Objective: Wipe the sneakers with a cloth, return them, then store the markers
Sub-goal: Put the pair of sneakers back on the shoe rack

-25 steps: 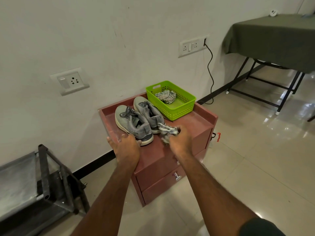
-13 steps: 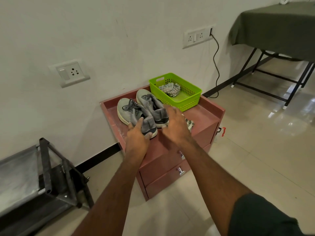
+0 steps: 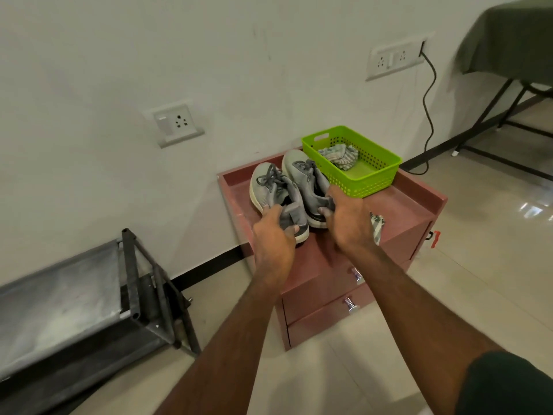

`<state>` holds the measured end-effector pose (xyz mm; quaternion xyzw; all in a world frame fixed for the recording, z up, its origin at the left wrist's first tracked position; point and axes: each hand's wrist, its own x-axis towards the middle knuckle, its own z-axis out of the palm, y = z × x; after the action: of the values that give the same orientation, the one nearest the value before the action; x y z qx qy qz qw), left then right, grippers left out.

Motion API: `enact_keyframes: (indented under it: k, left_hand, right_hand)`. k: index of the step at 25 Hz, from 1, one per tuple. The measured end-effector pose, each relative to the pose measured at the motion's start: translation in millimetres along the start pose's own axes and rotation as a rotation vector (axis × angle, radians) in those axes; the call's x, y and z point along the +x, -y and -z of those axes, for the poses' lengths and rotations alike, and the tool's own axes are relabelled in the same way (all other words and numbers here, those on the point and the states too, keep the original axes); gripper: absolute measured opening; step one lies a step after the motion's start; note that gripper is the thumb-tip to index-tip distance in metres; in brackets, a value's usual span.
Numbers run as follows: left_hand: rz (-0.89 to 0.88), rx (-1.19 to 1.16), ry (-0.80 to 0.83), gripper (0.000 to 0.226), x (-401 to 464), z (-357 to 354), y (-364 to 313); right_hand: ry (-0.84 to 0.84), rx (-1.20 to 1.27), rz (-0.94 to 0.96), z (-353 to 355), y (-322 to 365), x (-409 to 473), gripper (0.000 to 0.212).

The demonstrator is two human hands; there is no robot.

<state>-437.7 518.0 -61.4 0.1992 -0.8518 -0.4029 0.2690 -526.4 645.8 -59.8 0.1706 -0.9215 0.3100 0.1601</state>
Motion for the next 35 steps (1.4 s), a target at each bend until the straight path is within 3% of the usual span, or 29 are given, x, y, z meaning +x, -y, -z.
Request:
enact_keyframes:
  k: [6,9,19,27,35]
  left_hand:
    - [-0.122,-0.088,-0.078,0.037,-12,98,1]
    - [-0.114,-0.035,-0.125,0.034,-29,167,27]
    - [0.29,0.168,-0.295,0.029,-100,355,182]
    - [0.427,0.085,-0.286,0.028,-89,379,240]
    - [0.425,0.145,-0.239,0.031,-89,374,249]
  right_hand:
    - [-0.042,0.03,0.147,28,72,-36,0.031]
    - [0.034,0.097,0.187,27,130,-58,0.026]
    - [0.362,0.038,0.566,-84,312,-145,0.024]
    - [0.381,-0.077,0.693,-161,354,-178,0.026]
    - [0.432,-0.051,0.726,-171,352,-179,0.03]
